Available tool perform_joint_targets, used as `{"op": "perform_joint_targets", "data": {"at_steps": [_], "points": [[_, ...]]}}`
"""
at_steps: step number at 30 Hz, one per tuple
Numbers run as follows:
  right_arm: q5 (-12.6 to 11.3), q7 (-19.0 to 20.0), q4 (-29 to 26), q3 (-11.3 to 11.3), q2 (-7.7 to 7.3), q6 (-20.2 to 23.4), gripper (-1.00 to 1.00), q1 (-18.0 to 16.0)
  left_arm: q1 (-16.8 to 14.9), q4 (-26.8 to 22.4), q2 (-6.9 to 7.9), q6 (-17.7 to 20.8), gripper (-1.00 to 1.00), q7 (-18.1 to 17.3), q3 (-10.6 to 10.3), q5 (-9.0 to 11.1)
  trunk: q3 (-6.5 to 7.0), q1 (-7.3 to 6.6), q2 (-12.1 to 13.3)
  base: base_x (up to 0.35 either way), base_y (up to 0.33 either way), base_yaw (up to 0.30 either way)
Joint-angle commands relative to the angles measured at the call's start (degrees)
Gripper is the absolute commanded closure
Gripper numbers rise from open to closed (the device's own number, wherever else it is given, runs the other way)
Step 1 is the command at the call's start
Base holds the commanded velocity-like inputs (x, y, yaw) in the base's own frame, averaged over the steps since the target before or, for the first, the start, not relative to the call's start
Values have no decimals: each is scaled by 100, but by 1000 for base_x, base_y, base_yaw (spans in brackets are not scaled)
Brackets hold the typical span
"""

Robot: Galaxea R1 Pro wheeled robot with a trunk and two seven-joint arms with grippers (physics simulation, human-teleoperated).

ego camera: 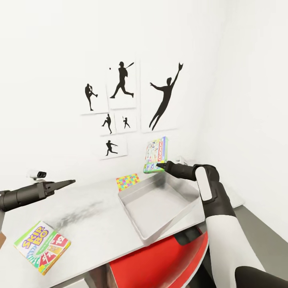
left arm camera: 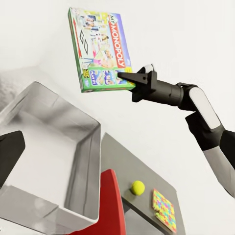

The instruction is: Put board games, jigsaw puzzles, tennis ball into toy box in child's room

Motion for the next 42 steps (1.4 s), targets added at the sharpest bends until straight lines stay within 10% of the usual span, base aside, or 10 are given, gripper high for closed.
{"op": "perform_joint_targets", "data": {"at_steps": [1,42], "points": [[47,58,-2,-23,6,28,100,-4,-5,0,3,61,-100,-26,0,-7,-13,6,-13,210,-5,0],[89,59,2,-33,-18,35,100,-6,-5,72,-6,59,-100,-26,-4,-7,-13,6,-13,69,-71,63]]}}
